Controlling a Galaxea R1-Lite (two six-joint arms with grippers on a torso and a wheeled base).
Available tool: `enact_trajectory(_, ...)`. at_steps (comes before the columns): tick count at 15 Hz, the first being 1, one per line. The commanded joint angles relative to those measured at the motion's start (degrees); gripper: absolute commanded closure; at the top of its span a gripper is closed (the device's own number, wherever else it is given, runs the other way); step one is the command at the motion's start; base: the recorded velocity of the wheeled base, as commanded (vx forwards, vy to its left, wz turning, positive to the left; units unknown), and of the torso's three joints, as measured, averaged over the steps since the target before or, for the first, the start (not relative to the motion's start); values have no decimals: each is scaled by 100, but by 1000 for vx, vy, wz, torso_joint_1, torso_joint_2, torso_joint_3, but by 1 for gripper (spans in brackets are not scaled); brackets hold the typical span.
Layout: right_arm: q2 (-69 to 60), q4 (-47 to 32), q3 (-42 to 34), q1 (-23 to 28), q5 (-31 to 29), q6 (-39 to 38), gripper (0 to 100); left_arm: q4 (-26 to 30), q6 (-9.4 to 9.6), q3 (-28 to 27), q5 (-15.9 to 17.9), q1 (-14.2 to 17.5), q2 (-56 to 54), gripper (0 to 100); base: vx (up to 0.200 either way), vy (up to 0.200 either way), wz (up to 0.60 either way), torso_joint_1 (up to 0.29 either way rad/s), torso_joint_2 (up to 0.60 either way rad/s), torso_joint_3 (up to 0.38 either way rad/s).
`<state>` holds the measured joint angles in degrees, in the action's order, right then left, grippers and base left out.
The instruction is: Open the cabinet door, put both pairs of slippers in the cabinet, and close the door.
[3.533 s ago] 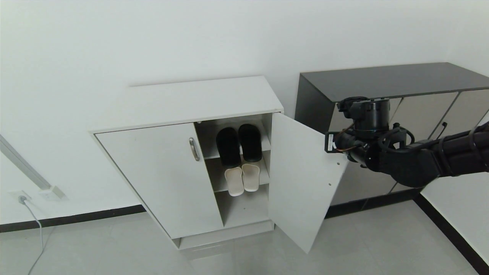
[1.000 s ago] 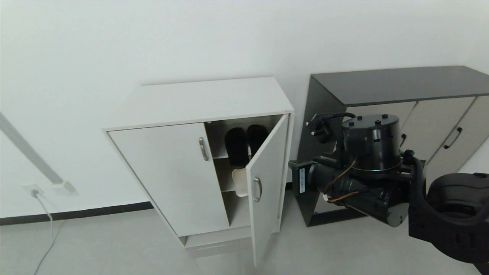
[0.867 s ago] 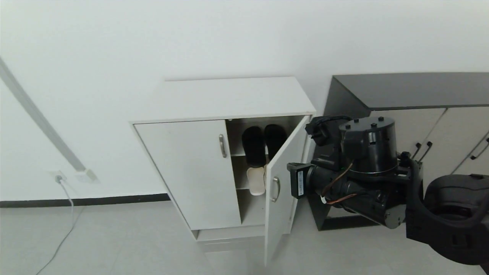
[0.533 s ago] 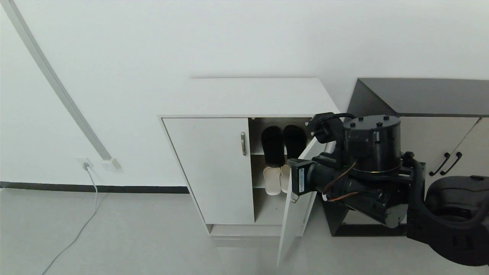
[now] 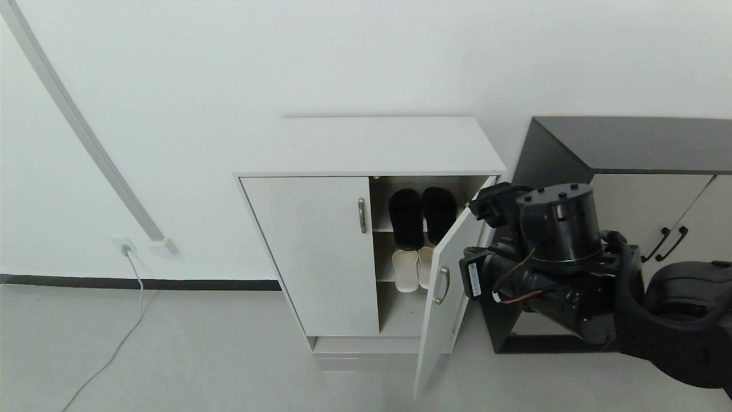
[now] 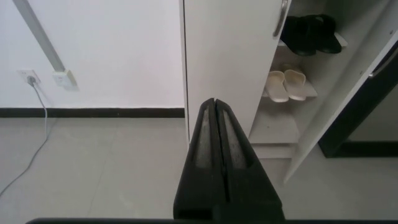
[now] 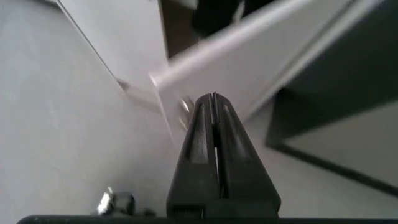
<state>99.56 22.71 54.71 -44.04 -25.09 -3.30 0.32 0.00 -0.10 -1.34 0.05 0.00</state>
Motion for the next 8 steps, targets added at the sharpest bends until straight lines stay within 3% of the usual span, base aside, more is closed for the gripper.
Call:
enact_trajectory(1,283,-21,75,115,4,-39,100,3,0,1,-7,4,9,100,0,0,0,0,0,0)
enact_trajectory(4,758,427,119,107,74,-65,100,3,0,1,-7,4,9,100,0,0,0,0,0,0)
enact_trajectory(8,1804,2378,365,115,83,-135,100,-5,0,1,-7,4,0,100,0,0,0,0,0,0)
